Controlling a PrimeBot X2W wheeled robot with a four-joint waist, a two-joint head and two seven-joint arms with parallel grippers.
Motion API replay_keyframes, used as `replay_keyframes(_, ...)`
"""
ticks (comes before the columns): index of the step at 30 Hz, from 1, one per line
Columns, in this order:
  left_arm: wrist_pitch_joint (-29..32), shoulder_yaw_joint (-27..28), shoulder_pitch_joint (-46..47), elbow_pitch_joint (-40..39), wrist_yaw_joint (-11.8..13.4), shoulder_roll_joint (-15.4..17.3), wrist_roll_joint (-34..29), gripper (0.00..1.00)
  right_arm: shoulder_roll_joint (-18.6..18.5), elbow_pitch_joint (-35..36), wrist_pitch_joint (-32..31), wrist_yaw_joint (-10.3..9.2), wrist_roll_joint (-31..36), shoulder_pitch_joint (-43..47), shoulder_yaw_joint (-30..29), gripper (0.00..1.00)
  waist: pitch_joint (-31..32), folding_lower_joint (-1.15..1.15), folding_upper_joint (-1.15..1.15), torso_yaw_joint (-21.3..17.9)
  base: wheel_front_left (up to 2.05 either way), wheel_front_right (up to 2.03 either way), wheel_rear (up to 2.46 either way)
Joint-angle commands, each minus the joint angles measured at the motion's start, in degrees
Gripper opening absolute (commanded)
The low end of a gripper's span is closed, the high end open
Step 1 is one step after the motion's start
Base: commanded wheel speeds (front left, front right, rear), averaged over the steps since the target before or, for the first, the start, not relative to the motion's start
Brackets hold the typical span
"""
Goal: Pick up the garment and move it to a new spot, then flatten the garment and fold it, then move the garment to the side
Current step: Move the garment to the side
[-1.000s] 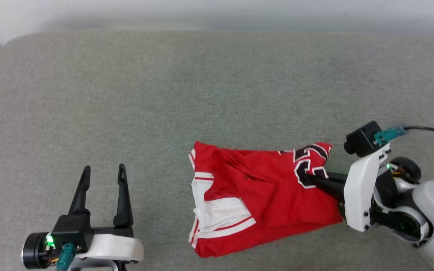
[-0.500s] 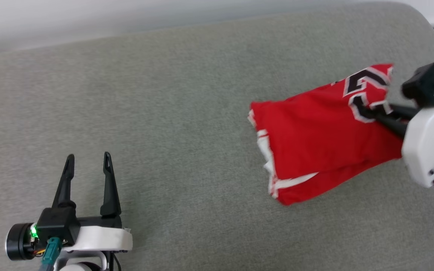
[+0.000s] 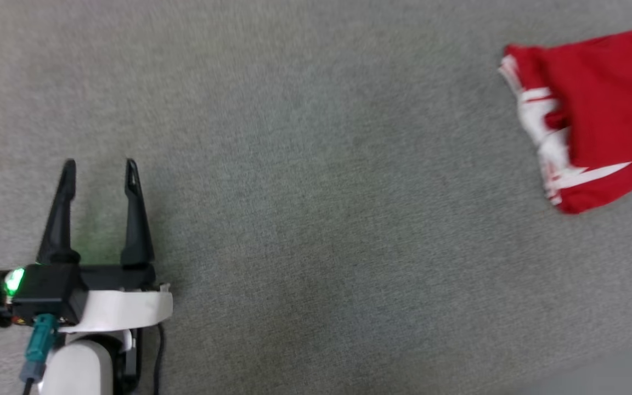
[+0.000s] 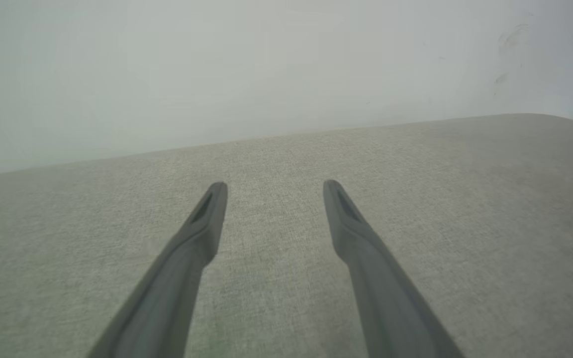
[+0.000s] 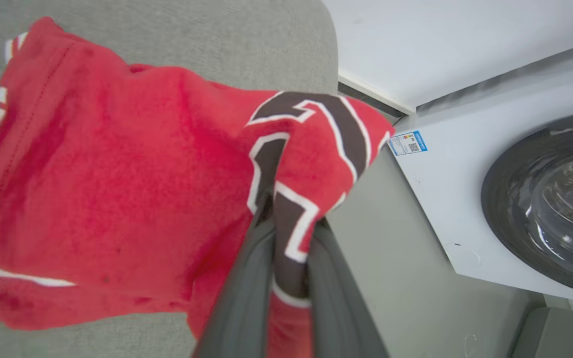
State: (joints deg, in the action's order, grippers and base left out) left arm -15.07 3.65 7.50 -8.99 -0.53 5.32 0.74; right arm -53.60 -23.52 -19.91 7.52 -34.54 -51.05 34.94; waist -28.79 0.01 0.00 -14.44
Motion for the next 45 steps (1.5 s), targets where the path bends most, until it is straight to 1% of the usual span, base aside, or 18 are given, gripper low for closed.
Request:
replay_keyframes(1, -0.1, 0.2, 1.1, -0.7, -0.3, 0.5, -0.1, 1.0, 0.4, -2.1, 1.2, -0.06, 1.4, -1.6, -0.7, 0.0, -4.2, -0.01, 0.0, 0.1, 0.0, 0.0, 0.0)
replay_keyframes(7, -0.1, 0.6, 2.8, -3.0, -0.7, 1.0, 0.0, 1.0, 2.9, -12.7, 4.9, -0.06, 5.1, -4.9, -4.2, 0.0, -8.1, -0.01, 0.0, 0.3, 0.0, 0.0, 0.0)
replay_keyframes(12, -0.1, 1.0, 3.0, -2.9, -0.7, 0.9, 0.3, 1.0, 6.5, -19.4, 6.1, -0.07, 5.9, -6.4, -6.6, 0.0, -7.6, -0.01, 0.0, 0.4, 0.0, 0.0, 0.0)
replay_keyframes(13, -0.1, 1.0, 3.0, -2.8, -0.6, 0.7, 0.3, 1.0, 7.3, -20.5, 6.1, -0.07, 5.7, -6.6, -7.3, 0.48, -7.1, -0.01, 0.0, 0.5, 0.0, 0.0, 0.0)
replay_keyframes(14, -0.1, 1.0, 2.8, -2.7, -0.5, 0.5, 0.4, 1.0, 8.1, -21.3, 6.2, -0.06, 5.8, -6.6, -7.6, 1.0, -6.5, -0.01, 0.0, 0.6, 0.0, 0.0, 0.0)
replay_keyframes(18, -0.1, 0.8, 1.5, -2.1, -0.1, -0.3, 0.9, 1.0, 7.9, -22.1, 8.5, -0.07, 8.8, -7.3, -8.3, 1.0, -3.1, -0.01, 0.0, 1.4, 0.0, 0.0, 0.0)
replay_keyframes(21, -0.1, 0.7, 0.2, -1.4, 0.2, -1.0, 1.4, 1.0, 7.3, -20.1, 16.1, -0.07, 13.4, -8.4, -10.5, 1.0, -0.1, -0.01, 0.0, 2.4, 0.0, 0.0, 0.0)
replay_keyframes(24, -0.1, 0.5, -1.1, -0.9, 0.7, -1.5, 1.8, 1.0, 9.8, -18.8, 25.0, -0.05, 17.2, -8.1, -15.4, 1.0, 2.8, -0.01, 0.0, 3.6, 0.0, 0.0, 0.0)
replay_keyframes(26, -0.1, 0.5, -2.2, -0.7, 1.2, -1.8, 2.1, 1.0, 11.5, -17.2, 29.7, -0.05, 20.2, -7.3, -18.1, 1.0, 4.7, -0.01, 0.0, 4.5, 0.0, 0.0, 0.0)
replay_keyframes(29, -0.1, 0.4, -4.0, -0.3, 1.8, -2.1, 2.6, 1.0, 15.4, -13.7, 33.6, -0.06, 23.8, -4.6, -22.5, 1.0, 7.8, -0.01, 0.0, 5.9, 0.0, 0.0, 0.0)
replay_keyframes(33, -0.1, 0.0, -6.1, 0.3, 2.5, -2.3, 2.9, 1.0, 21.7, -5.6, 34.9, -0.05, 26.3, 1.3, -26.7, 1.0, 11.2, -0.01, 0.0, 8.1, 0.0, 0.0, 0.0)
replay_keyframes(35, -0.1, -0.4, -6.8, 0.7, 2.8, -2.4, 3.2, 1.0, 24.3, -0.2, 35.1, -0.06, 27.0, 5.1, -28.5, 1.0, 13.0, -0.01, 0.0, 9.6, 0.0, 0.0, 0.0)
replay_keyframes(39, -0.1, -0.7, -8.6, 1.3, 3.6, -2.5, 3.8, 1.0, 30.0, 9.2, 35.1, -0.06, 27.5, 14.6, -30.4, 1.0, 16.0, -0.01, 0.0, 11.9, 0.0, 0.0, 0.0)
replay_keyframes(41, -0.1, -1.2, -9.3, 1.7, 3.9, -2.5, 4.1, 1.0, 32.9, 12.1, 35.1, -0.05, 26.8, 19.0, -31.2, 1.0, 17.3, -0.01, 0.0, 12.8, 0.0, 0.0, 0.0)
replay_keyframes(45, -0.1, -2.1, -10.9, 2.5, 4.5, -2.5, 4.7, 1.0, 36.6, 15.8, 35.1, -0.05, 26.5, 27.9, -32.1, 1.0, 19.8, -0.01, 0.0, 14.5, 0.0, 0.0, 0.0)
